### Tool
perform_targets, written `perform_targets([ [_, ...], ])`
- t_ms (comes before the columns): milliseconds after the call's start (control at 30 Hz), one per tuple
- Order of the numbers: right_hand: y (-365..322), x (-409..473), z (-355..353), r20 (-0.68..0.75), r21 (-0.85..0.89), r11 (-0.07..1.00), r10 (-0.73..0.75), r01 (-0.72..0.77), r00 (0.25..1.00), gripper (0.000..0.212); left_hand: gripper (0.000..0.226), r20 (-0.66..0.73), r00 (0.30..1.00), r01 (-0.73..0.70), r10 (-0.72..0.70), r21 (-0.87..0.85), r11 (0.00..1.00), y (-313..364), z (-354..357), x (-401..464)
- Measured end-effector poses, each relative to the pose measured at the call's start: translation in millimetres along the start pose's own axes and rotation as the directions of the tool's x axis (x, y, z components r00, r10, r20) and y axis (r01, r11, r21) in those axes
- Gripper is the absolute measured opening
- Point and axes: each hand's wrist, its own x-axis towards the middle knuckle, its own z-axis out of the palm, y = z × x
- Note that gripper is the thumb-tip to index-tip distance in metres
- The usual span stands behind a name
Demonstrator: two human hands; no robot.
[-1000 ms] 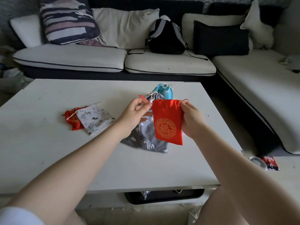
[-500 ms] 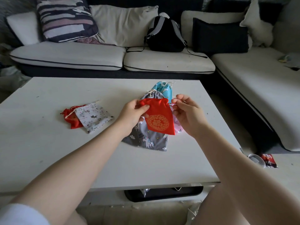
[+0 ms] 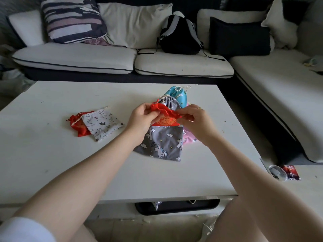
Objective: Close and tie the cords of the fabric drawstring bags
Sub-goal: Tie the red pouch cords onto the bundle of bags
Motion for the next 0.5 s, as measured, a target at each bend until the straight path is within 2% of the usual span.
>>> perform_targets([
  [100, 4.3, 2.0, 1.6, -0.024, -0.141, 0.985, -0.103, 0.099, 0.994, 0.019, 0.019, -0.007, 1.0, 0.007, -0.008, -0.073, 0.997, -0.4, -0.3, 0.5],
  [167, 2.5, 1.1, 1.8, -0.048, -0.114, 0.991, -0.071, 0.066, 0.996, 0.011, 0.018, -0.007, 1.0, 0.012, -0.012, -0.084, 0.996, 0.4, -1.4, 1.5],
  [300, 1.1, 3.5, 2.4, 0.013, 0.073, 0.986, 0.15, -0.15, 0.989, 0.017, 0.016, -0.024, 1.0, 0.014, -0.014, -0.015, 1.0, -1.1, -7.2, 4.7],
  [400, 5.2, 4.3, 4.2, 0.048, 0.253, 0.909, 0.329, -0.33, 0.943, 0.023, 0.013, -0.088, 0.996, 0.014, -0.008, 0.067, 0.998, -4.9, -11.5, 7.2],
  [467, 5.4, 4.4, 1.5, 0.046, 0.361, 0.834, 0.432, -0.418, 0.901, 0.028, 0.013, -0.084, 0.996, 0.017, 0.002, 0.227, 0.974, -9.2, -16.1, 9.7],
  [500, 4.2, 4.5, -0.4, 0.091, 0.473, 0.75, 0.48, -0.462, 0.873, 0.027, 0.014, -0.059, 0.998, 0.004, 0.018, 0.358, 0.934, -10.9, -18.8, 11.3],
])
